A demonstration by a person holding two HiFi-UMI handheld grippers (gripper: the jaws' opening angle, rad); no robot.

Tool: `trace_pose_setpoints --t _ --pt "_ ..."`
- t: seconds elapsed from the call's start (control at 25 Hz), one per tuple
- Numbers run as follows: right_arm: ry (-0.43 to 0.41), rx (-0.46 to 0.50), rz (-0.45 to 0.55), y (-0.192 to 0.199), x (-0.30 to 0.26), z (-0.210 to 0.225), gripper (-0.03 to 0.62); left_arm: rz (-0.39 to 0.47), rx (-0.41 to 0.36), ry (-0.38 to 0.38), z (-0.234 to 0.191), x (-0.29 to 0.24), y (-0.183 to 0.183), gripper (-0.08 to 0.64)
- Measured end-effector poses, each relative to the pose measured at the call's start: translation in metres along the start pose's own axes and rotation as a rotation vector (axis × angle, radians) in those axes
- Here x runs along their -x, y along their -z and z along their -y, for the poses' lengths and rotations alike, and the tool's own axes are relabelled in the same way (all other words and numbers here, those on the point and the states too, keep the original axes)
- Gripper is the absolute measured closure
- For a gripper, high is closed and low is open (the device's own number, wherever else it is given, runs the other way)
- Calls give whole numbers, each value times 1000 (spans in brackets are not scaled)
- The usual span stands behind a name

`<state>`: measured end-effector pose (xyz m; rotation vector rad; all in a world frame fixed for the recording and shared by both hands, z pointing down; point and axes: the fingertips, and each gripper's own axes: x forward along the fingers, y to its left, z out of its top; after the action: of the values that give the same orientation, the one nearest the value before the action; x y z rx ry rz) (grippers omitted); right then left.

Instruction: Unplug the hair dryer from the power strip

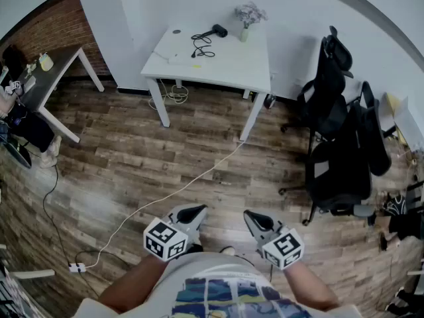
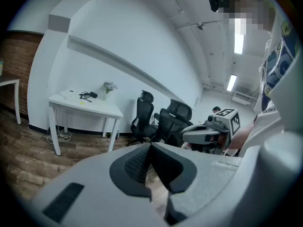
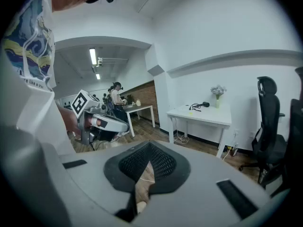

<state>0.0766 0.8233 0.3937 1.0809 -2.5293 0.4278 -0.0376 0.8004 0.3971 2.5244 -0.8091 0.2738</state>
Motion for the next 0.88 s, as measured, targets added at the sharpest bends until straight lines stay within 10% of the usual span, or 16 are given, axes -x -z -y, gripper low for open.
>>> trace_pose_setpoints --t 0.88 --pt "-28 47 36 -52 -130 -30 592 0 -19 -29 -124 49 -13 558"
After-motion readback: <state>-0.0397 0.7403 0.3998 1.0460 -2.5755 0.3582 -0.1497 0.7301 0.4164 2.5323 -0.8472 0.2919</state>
